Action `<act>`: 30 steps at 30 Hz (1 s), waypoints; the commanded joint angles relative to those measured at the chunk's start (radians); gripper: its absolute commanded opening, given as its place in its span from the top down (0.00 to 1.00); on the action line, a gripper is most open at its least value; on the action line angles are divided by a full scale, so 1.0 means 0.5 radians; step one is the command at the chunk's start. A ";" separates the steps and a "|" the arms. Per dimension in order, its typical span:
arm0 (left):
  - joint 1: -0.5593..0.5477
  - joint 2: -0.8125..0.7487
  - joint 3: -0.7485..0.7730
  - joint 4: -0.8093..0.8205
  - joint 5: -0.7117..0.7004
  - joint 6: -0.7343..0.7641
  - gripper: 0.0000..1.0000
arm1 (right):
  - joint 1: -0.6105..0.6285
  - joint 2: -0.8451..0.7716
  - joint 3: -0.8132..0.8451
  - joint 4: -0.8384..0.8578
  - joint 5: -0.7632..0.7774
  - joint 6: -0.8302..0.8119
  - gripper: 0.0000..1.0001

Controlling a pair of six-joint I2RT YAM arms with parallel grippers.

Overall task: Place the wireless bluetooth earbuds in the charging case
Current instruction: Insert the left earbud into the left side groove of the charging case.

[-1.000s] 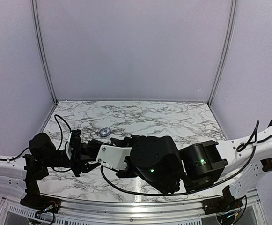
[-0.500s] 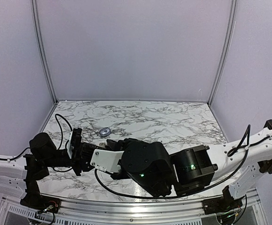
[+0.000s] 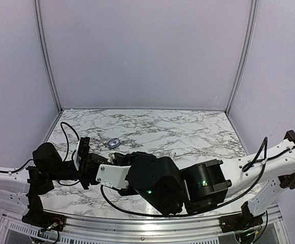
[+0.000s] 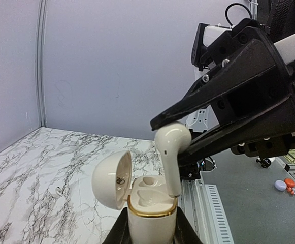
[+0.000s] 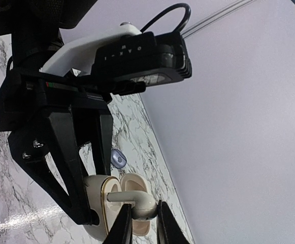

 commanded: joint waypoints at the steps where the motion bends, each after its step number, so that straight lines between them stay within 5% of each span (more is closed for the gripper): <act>1: 0.002 0.017 0.070 0.089 -0.015 -0.004 1.00 | -0.025 0.034 0.065 0.062 0.031 0.009 0.95; 22: 0.002 0.016 0.085 0.090 -0.020 -0.027 1.00 | -0.054 0.094 0.058 0.094 0.092 -0.032 0.96; 30: 0.002 -0.042 0.076 0.092 -0.080 -0.032 1.00 | -0.053 0.092 0.033 -0.009 -0.017 0.064 0.87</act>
